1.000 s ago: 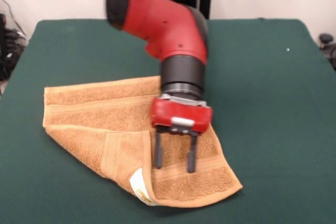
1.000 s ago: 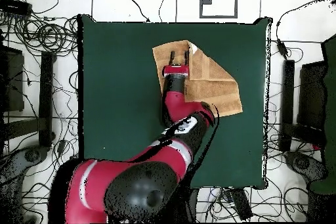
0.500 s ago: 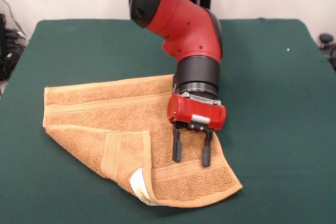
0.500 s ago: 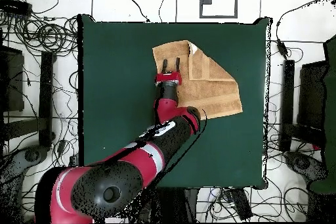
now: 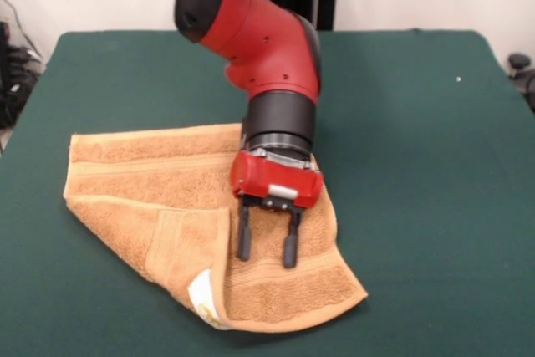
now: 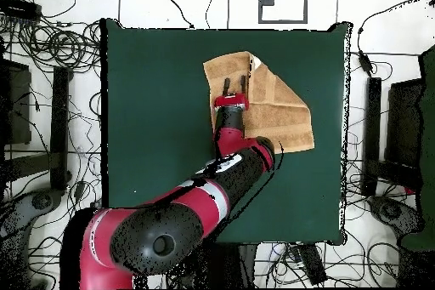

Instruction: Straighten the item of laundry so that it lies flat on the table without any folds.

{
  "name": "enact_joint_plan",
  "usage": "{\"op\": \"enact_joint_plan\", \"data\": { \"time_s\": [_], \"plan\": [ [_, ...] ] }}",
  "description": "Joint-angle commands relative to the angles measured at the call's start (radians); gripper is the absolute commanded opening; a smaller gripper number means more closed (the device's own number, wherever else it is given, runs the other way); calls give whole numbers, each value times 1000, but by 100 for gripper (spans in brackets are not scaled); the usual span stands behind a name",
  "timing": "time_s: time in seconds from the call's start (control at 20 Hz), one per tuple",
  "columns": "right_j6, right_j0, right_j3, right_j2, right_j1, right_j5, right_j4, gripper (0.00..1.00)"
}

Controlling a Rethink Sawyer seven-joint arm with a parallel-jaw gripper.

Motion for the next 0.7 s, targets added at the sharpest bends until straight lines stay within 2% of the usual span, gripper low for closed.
{"op": "enact_joint_plan", "data": {
  "time_s": [0.05,0.45,0.7],
  "plan": [
    [83,-57,-33,103,41,74,-65,100],
    [91,-72,-45,124,29,96,-103,100],
    [163,-113,-78,182,16,156,-193,100]
  ]
}}
